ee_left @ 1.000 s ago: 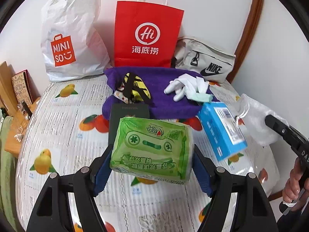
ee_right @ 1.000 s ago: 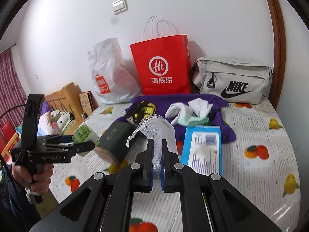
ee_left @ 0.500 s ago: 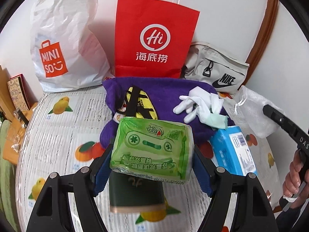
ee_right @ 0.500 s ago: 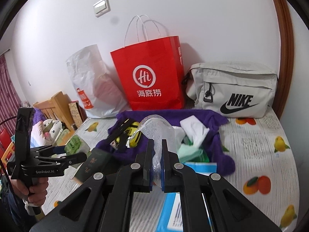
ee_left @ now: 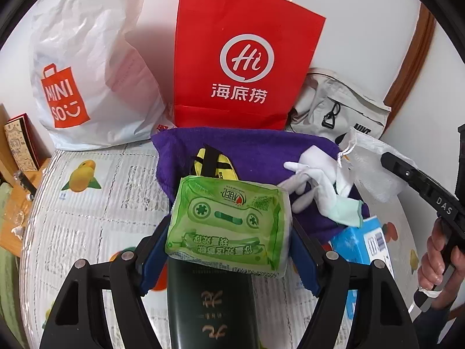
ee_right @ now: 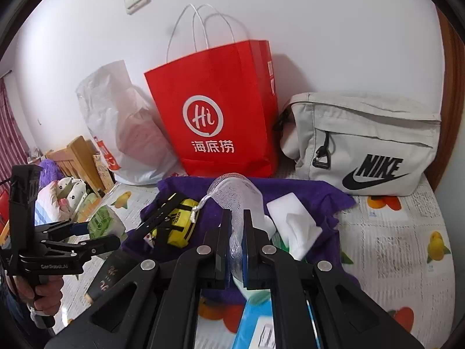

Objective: Organize soft objects
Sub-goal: 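Carry the plastic bag and green packet over the purple towel with both tools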

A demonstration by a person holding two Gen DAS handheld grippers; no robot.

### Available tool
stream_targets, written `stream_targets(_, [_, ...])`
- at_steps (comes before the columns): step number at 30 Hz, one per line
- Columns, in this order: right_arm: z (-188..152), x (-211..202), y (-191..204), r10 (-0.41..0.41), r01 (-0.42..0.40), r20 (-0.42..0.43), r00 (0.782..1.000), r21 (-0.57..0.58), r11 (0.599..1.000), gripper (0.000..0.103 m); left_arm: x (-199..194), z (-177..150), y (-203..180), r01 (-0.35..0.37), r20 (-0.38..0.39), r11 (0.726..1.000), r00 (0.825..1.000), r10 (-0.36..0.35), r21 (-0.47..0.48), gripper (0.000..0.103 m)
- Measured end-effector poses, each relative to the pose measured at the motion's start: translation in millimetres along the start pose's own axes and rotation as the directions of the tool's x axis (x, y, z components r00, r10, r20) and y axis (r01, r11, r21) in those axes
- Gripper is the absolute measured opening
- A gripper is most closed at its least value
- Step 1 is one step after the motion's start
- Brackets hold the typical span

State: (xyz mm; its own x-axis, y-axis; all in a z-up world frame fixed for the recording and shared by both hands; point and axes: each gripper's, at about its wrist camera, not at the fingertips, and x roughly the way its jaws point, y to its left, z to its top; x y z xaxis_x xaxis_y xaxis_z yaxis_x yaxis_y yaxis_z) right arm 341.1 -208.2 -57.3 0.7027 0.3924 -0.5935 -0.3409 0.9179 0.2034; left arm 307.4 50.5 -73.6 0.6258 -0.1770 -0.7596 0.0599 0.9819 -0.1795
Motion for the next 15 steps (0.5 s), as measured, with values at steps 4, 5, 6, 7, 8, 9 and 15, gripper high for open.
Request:
stream_targets(4, [5,20,-5,-0.01,0.01,-0.017,1.0,0.003,1.0,0.006,13,9,1,0.003,-0.017,1.0,1.0,-0.003,0.006,0.074])
stream_targets(5, [6,26,-7,-0.008,0.008,-0.024,1.0,0.008,1.0,0.006,16,11,2,0.003,-0.019,1.0,1.0,-0.003,0.009,0.074])
stream_targets(6, [7,30,-9,-0.007,0.007,-0.03,1.0,0.011,1.0,0.006,19,13,2,0.003,-0.022,1.0,1.0,-0.003,0.011,0.074])
stream_targets(7, [7,34,-10,-0.008,0.009,-0.035,0.999,0.013,1.0,0.006,23,16,2,0.002,-0.025,1.0,1.0,-0.002,0.011,0.074])
stream_targets(8, [5,41,-13,-0.011,0.012,-0.045,0.999,0.019,1.0,0.006,26,18,2,0.003,-0.028,1.0,1.0,-0.002,0.009,0.074])
stream_targets(9, [4,46,-15,-0.01,0.012,-0.057,0.998,0.025,1.0,0.006,28,19,3,0.005,-0.03,1.0,1.0,-0.005,0.006,0.074])
stream_targets(15, [-4,70,-24,-0.007,0.013,-0.118,0.993,0.048,0.999,0.006,47,28,2,0.017,-0.056,1.0,0.998,-0.016,0.01,0.074])
